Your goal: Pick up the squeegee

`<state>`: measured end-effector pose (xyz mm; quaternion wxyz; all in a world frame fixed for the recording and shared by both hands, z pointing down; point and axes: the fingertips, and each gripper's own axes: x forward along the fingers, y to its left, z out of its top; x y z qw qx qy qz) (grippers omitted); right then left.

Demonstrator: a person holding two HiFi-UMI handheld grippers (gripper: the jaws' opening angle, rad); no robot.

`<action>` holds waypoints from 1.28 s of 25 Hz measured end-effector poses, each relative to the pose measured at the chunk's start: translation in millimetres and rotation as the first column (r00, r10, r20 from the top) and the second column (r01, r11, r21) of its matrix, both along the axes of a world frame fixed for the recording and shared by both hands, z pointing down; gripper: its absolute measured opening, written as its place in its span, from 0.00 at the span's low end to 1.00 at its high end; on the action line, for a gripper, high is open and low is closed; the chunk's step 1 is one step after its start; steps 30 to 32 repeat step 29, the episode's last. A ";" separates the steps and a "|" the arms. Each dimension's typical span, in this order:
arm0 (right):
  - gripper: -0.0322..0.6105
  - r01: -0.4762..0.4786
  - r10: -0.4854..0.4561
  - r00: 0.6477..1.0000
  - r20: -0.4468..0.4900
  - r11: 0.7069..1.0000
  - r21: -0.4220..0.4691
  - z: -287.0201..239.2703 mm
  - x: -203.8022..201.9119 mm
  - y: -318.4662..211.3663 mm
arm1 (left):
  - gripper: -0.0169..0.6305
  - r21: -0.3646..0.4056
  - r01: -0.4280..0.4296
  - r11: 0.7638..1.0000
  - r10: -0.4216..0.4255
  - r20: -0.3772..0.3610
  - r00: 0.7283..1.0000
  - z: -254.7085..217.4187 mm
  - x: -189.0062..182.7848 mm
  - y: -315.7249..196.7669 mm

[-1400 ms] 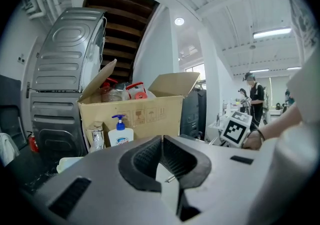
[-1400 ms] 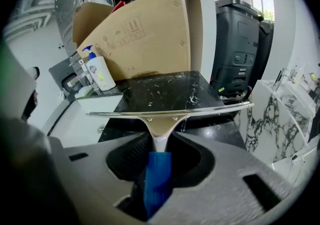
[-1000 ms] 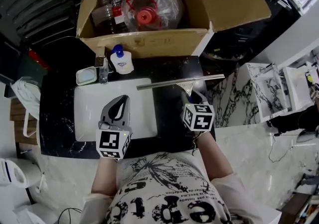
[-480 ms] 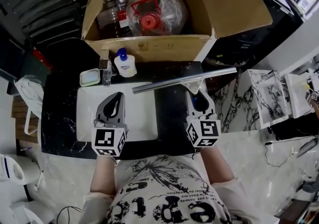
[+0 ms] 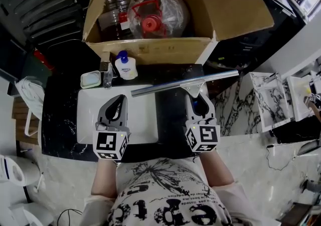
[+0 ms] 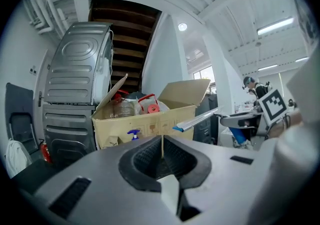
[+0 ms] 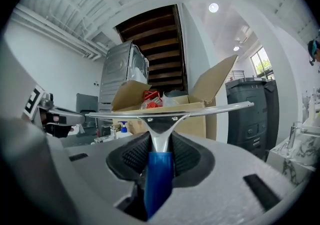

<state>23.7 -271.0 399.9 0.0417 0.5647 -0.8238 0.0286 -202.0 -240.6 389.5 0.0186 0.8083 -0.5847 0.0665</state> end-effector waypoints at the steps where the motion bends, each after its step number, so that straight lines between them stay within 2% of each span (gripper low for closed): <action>1: 0.22 0.002 -0.002 1.000 -0.003 1.000 -0.003 0.7 -0.6 -0.3 | 0.05 -0.001 0.000 1.000 0.000 -0.001 1.000 0.1 0.5 0.0; 32: 0.22 0.000 0.002 0.999 0.033 0.998 -0.062 7.6 -6.7 -4.9 | 0.05 0.009 0.032 0.999 -0.032 -0.001 0.999 1.3 -7.2 1.7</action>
